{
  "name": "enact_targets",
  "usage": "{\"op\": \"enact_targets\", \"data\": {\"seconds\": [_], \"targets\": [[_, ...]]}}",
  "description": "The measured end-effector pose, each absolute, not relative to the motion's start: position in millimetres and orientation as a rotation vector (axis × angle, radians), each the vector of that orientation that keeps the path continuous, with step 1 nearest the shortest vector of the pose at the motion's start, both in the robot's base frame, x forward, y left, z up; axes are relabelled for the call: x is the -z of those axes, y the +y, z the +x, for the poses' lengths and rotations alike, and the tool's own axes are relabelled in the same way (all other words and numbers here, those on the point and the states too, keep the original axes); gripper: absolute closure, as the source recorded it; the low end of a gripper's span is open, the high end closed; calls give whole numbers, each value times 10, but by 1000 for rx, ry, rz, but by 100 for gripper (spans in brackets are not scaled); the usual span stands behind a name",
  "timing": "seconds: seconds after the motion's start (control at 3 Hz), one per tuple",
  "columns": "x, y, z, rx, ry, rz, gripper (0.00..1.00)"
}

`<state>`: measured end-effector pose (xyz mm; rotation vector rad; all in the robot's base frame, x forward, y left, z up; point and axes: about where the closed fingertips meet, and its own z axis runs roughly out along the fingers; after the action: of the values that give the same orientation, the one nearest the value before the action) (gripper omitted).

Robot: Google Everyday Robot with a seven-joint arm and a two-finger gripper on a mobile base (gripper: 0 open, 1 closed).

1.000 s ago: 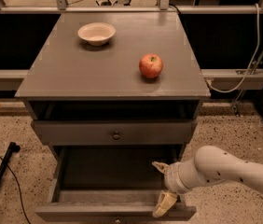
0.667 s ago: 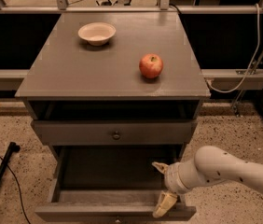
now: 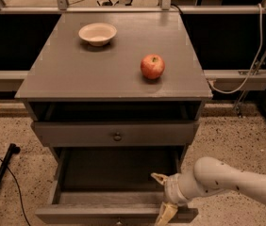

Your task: Close middle drawer

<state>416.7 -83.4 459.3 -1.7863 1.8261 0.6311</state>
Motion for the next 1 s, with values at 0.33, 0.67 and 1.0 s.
{"op": "enact_targets", "data": {"seconds": [0.33,0.67,1.0], "targets": [[-4165,-648,4146,-598,1782,-1833,0],[-4171,-644,4152,-609,1779,-1837,0],[-4167,-660,4159,-637,1776,-1844,0]]}}
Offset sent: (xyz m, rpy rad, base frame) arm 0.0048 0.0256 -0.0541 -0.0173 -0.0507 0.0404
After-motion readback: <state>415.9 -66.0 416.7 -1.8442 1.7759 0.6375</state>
